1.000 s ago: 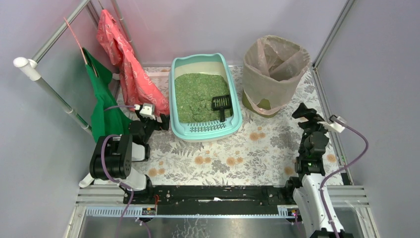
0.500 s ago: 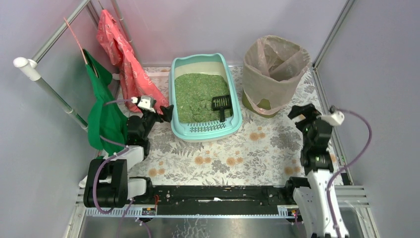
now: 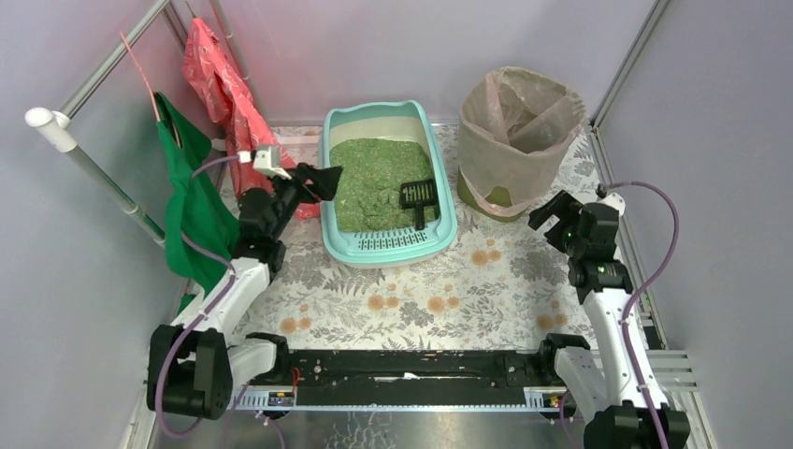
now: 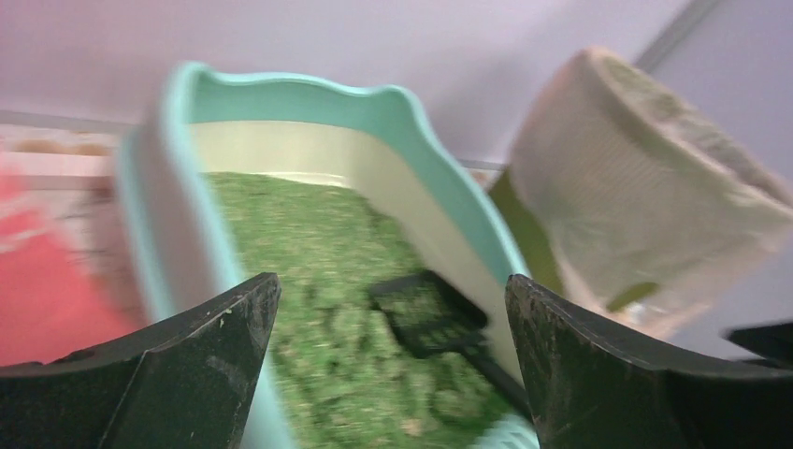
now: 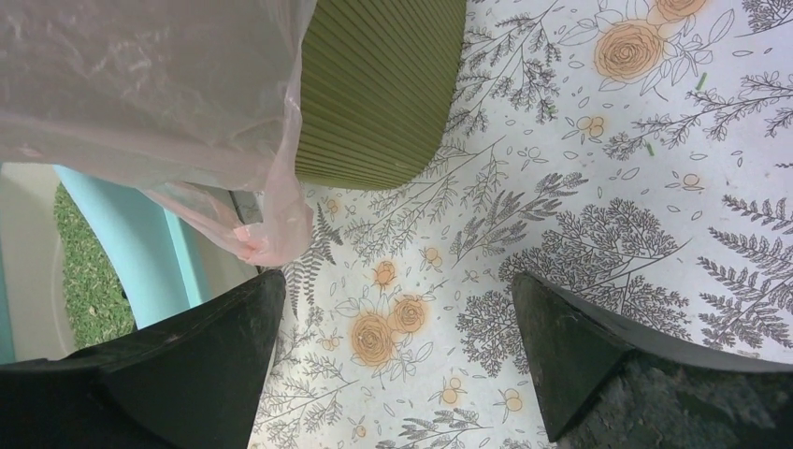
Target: Clean the litter box
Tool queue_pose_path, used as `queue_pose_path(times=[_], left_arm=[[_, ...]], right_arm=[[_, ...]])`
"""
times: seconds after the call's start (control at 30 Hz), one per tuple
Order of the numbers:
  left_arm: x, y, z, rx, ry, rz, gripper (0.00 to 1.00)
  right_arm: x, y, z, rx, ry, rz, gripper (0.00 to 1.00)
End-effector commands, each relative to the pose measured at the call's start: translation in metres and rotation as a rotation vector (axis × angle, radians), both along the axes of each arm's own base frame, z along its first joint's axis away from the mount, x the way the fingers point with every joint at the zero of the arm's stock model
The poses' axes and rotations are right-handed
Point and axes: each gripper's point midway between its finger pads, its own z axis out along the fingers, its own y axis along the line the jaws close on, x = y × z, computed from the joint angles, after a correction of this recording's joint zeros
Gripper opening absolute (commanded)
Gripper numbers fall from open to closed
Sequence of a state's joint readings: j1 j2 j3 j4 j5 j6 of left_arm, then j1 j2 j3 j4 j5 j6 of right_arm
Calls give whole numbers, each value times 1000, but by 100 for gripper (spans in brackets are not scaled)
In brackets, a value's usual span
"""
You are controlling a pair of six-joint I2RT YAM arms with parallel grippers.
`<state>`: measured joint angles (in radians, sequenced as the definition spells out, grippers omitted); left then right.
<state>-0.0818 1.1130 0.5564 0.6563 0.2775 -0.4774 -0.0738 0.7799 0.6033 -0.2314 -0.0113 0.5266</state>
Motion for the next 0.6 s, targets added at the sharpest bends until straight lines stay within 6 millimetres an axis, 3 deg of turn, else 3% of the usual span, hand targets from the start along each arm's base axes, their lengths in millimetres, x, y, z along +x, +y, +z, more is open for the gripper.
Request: queue_pose_path(times=[0.0, 0.1, 0.27, 0.43, 0.57], left_arm=[[-6, -61, 18, -65, 92, -190, 99], [-3, -98, 2, -30, 204, -322, 99], [10, -139, -78, 191, 504, -345, 99], [32, -151, -138, 314, 693, -294, 99], [25, -156, -167, 268, 803, -303, 99]], right_arm=[[3, 4, 13, -7, 33, 40, 100], [7, 14, 26, 39, -56, 69, 100], [7, 20, 38, 49, -86, 101, 100], [3, 24, 33, 48, -66, 127, 100], [0, 22, 33, 34, -73, 123, 100]])
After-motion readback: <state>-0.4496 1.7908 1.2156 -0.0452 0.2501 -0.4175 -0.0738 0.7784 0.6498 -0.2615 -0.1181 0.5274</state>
